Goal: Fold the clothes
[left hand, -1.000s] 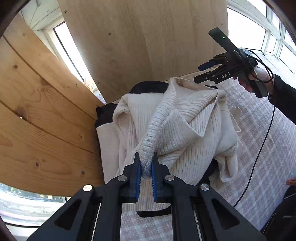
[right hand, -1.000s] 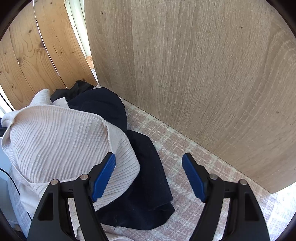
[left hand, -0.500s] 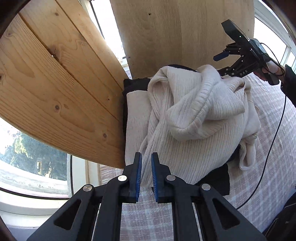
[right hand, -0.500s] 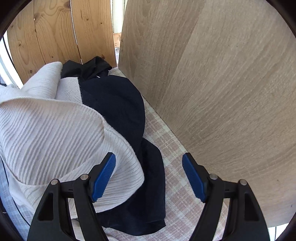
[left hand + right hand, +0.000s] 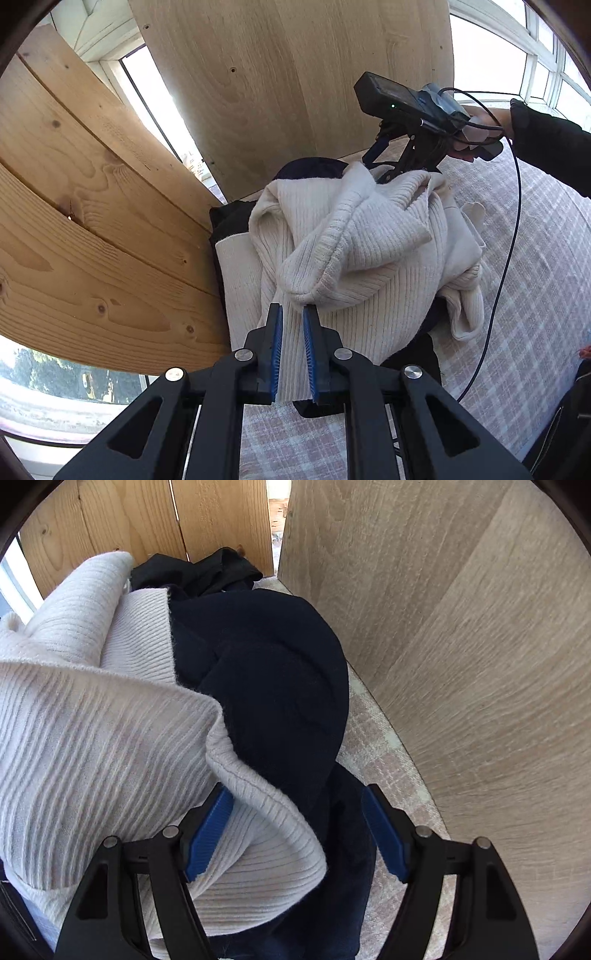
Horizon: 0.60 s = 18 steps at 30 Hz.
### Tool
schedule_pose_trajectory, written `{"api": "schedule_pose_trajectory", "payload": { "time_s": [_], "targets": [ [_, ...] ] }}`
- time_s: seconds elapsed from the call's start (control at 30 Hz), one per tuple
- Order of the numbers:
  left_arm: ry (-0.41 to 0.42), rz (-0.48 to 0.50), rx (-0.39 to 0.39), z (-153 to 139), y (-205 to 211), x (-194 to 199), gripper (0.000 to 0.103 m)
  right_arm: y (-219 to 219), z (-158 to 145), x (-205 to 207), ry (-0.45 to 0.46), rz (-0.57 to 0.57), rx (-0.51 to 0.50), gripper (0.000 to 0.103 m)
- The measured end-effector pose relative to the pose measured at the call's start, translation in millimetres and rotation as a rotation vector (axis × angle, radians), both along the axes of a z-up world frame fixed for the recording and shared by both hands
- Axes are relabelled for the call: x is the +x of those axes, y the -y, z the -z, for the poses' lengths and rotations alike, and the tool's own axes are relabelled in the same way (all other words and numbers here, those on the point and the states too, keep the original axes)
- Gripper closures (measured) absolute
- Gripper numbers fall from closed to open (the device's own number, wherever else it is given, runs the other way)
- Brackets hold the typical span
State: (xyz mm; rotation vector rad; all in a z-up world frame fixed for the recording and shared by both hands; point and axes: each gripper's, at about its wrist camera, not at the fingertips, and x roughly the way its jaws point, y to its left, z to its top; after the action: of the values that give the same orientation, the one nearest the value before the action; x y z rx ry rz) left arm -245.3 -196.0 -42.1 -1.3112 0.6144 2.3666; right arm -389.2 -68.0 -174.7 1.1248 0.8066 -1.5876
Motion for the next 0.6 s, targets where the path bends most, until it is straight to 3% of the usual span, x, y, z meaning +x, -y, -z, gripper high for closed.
{"api": "schedule_pose_trajectory", "payload": {
  "time_s": [0.07, 0.17, 0.3, 0.33, 0.4, 0.47, 0.57, 0.6],
  "targets": [
    [-0.002, 0.036, -0.025, -1, -6, -2, 0.084, -4, -3, 1, 0.025, 0.005, -0.008, 0.073],
    [-0.005, 0.086, -0.052, -5, -13, -1, 0.081, -11, -7, 7, 0.002, 0.009, -0.009, 0.089],
    [-0.003, 0.138, -0.017, -14, -14, -3, 0.078, -23, -15, 11, 0.004, 0.032, -0.047, 0.092],
    [-0.002, 0.149, -0.007, -15, -15, -6, 0.073, -27, -17, 11, 0.003, 0.037, -0.056, 0.093],
    [0.001, 0.172, -0.039, -9, -21, -14, 0.066, -33, -22, 13, 0.002, 0.047, -0.072, 0.093],
    [0.020, 0.179, -0.061, 1, -25, -24, 0.066, -38, -25, 15, 0.002, 0.058, -0.079, 0.095],
    [0.049, 0.175, -0.048, 10, -28, -33, 0.075, -48, -34, 20, -0.016, 0.075, -0.095, 0.095],
    [0.046, 0.173, -0.044, 10, -29, -33, 0.085, -52, -38, 22, -0.019, 0.084, -0.105, 0.095]
  ]
}}
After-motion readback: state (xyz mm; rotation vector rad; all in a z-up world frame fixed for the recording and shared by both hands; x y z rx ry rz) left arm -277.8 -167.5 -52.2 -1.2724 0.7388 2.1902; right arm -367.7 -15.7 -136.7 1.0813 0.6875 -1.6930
